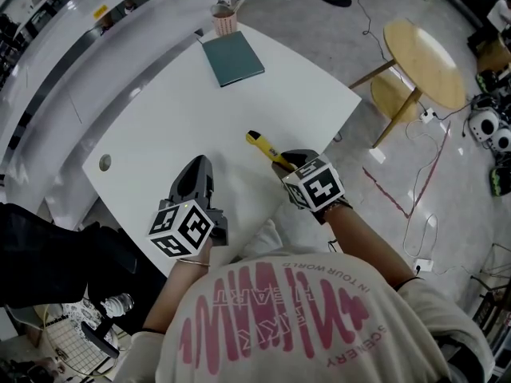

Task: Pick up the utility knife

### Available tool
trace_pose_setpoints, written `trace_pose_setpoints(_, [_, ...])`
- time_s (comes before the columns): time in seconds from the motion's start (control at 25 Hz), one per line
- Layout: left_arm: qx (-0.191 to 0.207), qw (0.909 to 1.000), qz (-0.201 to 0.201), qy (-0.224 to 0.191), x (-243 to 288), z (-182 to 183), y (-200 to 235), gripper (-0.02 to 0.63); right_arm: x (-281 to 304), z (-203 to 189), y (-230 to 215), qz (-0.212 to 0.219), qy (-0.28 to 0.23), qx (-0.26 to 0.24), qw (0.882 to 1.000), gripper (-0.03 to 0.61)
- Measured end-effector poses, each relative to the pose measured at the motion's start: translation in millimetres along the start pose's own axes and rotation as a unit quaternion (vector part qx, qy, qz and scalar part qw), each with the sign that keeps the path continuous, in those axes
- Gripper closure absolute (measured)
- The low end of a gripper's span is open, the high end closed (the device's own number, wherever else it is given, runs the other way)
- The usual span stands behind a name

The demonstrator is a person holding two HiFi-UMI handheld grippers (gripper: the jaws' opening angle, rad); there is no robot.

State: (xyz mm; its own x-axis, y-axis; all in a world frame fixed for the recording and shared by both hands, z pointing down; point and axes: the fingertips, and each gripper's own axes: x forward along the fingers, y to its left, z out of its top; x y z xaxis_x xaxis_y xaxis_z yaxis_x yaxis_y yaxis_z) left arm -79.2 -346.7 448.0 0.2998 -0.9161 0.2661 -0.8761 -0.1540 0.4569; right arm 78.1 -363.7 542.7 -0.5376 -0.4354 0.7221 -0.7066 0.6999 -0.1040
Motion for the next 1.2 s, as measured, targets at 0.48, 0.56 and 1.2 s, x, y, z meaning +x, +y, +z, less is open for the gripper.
trace_pose_setpoints(0.48, [0.038,0.9980,-0.027,-0.042,-19.3,39.9,-39.2,0.586,-82.4,82.0,-17.0,-0.047,-0.207,0.074,0.974,0.446])
trace_pose_setpoints(0.56, [0.043,0.9974,-0.031,-0.049,-23.4,46.5,-45.0,0.586,-99.1,95.1,-18.1,-0.050,-0.235,0.084,0.967,0.445])
trace_pose_setpoints(1.2, [0.083,0.9876,-0.075,-0.110,-56.2,97.6,-83.0,0.586,-199.5,149.1,0.9,-0.064,-0.377,0.097,0.919,0.445])
